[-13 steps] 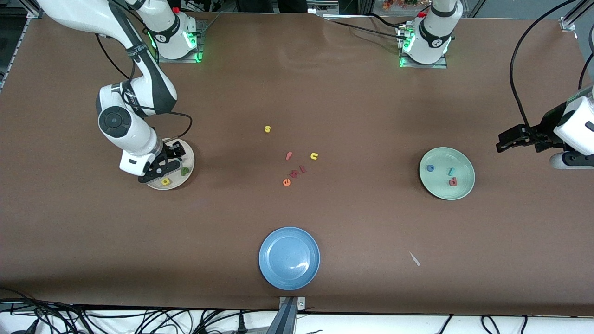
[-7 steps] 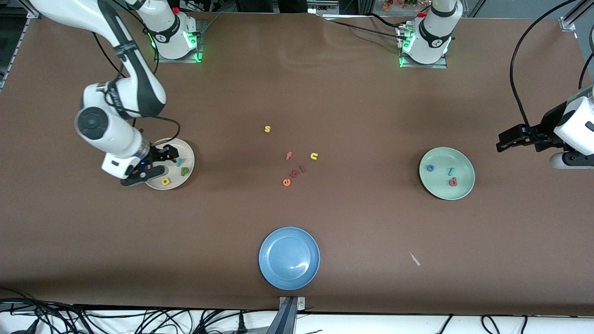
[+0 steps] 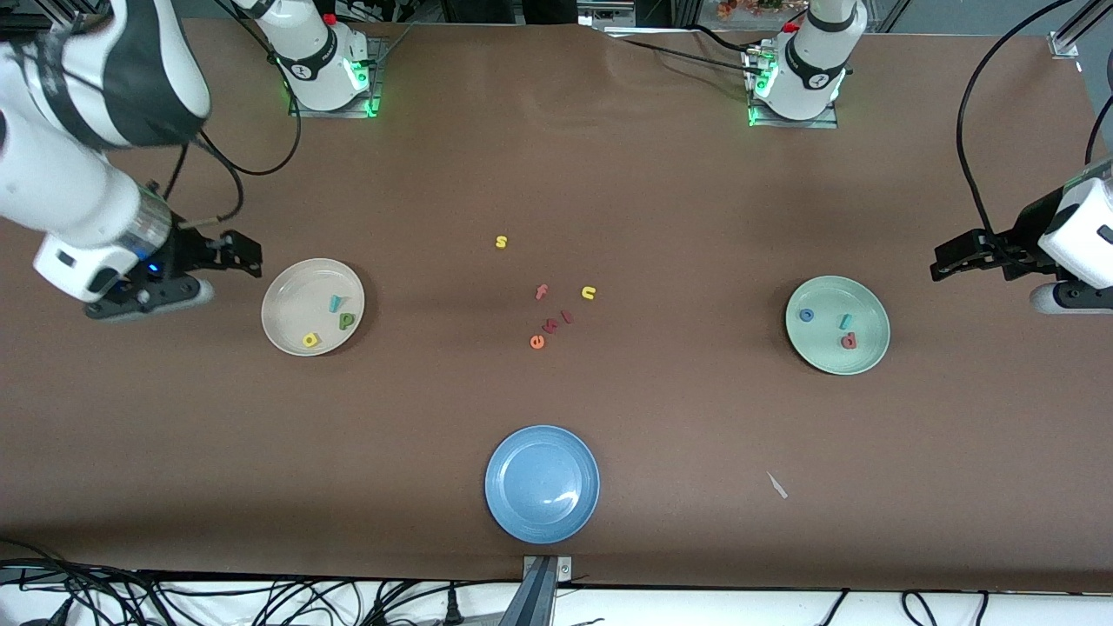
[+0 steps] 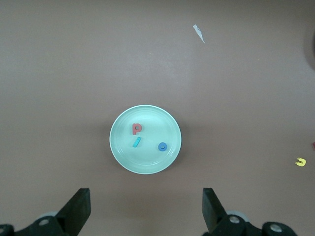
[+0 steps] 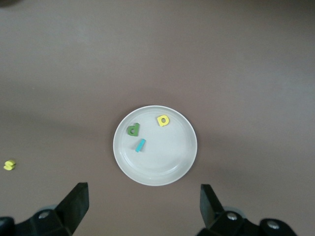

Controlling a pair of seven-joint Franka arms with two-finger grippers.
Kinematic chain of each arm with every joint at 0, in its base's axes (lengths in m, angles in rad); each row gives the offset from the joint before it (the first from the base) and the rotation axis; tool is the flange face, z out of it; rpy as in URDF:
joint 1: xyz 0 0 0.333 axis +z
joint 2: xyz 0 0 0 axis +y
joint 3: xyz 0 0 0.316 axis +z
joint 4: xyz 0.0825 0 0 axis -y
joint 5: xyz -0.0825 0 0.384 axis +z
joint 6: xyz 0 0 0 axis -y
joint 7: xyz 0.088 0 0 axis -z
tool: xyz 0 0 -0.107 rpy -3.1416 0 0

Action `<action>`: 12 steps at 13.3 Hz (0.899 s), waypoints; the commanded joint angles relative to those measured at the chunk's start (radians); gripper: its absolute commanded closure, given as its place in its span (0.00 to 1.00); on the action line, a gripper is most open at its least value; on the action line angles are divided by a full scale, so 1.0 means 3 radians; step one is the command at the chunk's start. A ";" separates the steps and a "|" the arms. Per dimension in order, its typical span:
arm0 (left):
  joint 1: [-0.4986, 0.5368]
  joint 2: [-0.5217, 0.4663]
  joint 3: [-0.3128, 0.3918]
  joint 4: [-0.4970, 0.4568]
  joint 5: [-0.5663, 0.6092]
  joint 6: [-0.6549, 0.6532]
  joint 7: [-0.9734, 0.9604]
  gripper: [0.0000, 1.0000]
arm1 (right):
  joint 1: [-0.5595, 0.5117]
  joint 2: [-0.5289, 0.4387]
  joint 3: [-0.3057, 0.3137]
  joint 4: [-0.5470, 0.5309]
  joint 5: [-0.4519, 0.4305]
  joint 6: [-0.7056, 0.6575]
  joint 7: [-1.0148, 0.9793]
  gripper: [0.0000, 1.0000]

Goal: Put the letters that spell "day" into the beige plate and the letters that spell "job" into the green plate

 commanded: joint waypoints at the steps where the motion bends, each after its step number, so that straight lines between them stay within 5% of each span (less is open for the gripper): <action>1: 0.0017 -0.0033 0.0012 0.0037 -0.0064 -0.0066 0.0090 0.00 | -0.0006 -0.0176 0.0003 0.0252 0.0068 -0.0386 0.0037 0.00; 4: 0.0017 -0.0033 0.0007 0.0037 -0.0064 -0.0066 0.0090 0.00 | 0.0010 -0.0165 -0.0196 0.0621 0.0094 -0.0858 0.0088 0.00; 7: 0.0017 -0.0033 0.0012 0.0037 -0.0064 -0.0066 0.0090 0.00 | 0.0280 -0.0206 -0.0686 0.0668 0.0293 -0.1017 0.0088 0.00; 12: 0.0017 -0.0033 0.0007 0.0037 -0.0064 -0.0066 0.0090 0.00 | 0.0327 -0.0165 -0.0683 0.0673 0.0293 -0.1002 0.0098 0.00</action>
